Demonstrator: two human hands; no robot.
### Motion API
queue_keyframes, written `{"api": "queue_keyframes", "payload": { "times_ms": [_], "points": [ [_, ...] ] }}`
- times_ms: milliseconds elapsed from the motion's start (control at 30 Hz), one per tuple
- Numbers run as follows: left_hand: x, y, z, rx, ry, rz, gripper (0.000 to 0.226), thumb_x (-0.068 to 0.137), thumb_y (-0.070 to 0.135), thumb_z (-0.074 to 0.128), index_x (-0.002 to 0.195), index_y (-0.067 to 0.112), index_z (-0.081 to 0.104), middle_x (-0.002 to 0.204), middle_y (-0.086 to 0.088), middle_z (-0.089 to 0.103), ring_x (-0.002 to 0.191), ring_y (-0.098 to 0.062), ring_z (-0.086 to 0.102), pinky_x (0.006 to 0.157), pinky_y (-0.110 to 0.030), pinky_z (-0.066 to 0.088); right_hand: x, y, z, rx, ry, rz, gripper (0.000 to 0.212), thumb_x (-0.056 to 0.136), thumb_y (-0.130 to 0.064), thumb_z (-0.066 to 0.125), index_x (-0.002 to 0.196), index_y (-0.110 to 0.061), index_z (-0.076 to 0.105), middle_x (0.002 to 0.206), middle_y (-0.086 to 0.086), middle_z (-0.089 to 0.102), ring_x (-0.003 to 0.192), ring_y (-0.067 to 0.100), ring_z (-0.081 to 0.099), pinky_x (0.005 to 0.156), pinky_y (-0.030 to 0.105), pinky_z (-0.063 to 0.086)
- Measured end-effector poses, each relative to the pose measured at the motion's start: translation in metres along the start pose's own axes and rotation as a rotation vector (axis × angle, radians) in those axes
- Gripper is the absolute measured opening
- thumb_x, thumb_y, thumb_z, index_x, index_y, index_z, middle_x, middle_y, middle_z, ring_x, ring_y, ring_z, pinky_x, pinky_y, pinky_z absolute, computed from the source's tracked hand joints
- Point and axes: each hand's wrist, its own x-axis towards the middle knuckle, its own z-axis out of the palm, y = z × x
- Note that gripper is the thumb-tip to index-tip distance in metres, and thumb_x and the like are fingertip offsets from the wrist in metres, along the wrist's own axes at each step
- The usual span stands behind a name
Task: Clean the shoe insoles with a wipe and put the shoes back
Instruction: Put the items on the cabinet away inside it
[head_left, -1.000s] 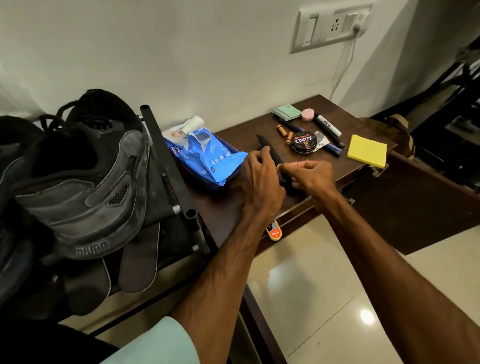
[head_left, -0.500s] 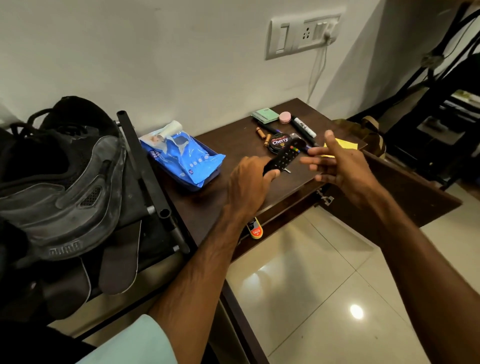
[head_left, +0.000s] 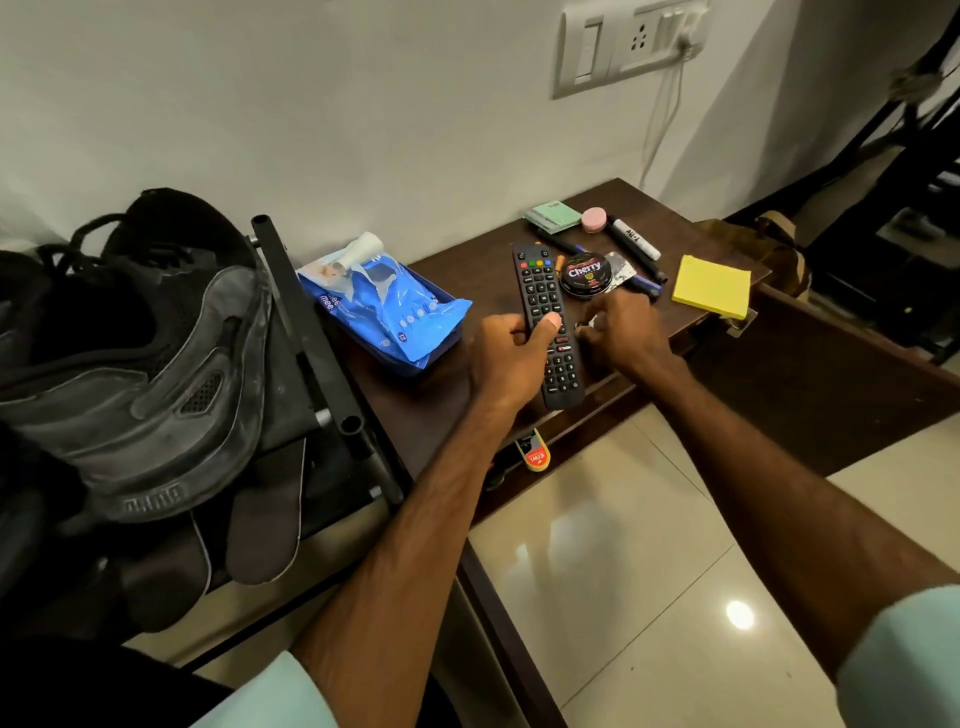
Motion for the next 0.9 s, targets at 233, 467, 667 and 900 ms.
{"api": "queue_keyframes", "payload": {
  "times_ms": [233, 467, 667, 900],
  "points": [
    [-0.01, 0.001, 0.006, 0.0, -0.142, -0.136, 0.03, 0.093, 0.04, 0.07, 0.092, 0.011, 0.076, 0.088, -0.002, 0.078, 0.084, -0.016, 0.075, 0.084, -0.043, 0.061, -0.035, 0.008, 0.01, -0.318, 0.005, -0.235, 0.025, 0.097, -0.018, 0.066, 0.114, 0.0, 0.061, 0.114, 0.022, 0.058, 0.1, 0.039, 0.061, 0.073, 0.039, 0.043],
    [-0.039, 0.012, 0.022, -0.137, -0.4, -0.335, 0.028, 0.097, 0.032, 0.067, 0.09, 0.005, 0.065, 0.086, -0.009, 0.075, 0.061, -0.01, 0.072, 0.053, -0.028, 0.059, -0.062, 0.043, -0.003, 0.217, 0.255, 0.022, 0.017, 0.097, -0.015, 0.063, 0.106, -0.004, 0.073, 0.102, 0.011, 0.072, 0.089, 0.022, 0.066, 0.081, 0.035, 0.052],
    [-0.057, -0.006, 0.047, 0.011, -0.76, -0.529, 0.041, 0.089, 0.006, 0.073, 0.127, 0.003, 0.058, 0.111, -0.014, 0.074, 0.093, -0.024, 0.073, 0.068, -0.032, 0.062, -0.12, 0.095, 0.039, 0.875, 0.307, 0.433, 0.016, 0.099, -0.009, 0.063, 0.108, -0.004, 0.075, 0.084, 0.003, 0.073, 0.074, 0.018, 0.067, 0.067, 0.035, 0.059],
    [-0.071, -0.055, 0.096, -0.082, -0.707, -0.742, 0.022, 0.087, -0.012, 0.067, 0.095, 0.007, 0.059, 0.096, -0.013, 0.071, 0.086, -0.024, 0.07, 0.074, -0.035, 0.06, -0.163, 0.138, 0.094, 1.091, 0.237, 0.675, 0.018, 0.096, -0.005, 0.066, 0.11, 0.002, 0.073, 0.088, 0.012, 0.072, 0.074, 0.018, 0.067, 0.059, 0.024, 0.058]
  ]
}}
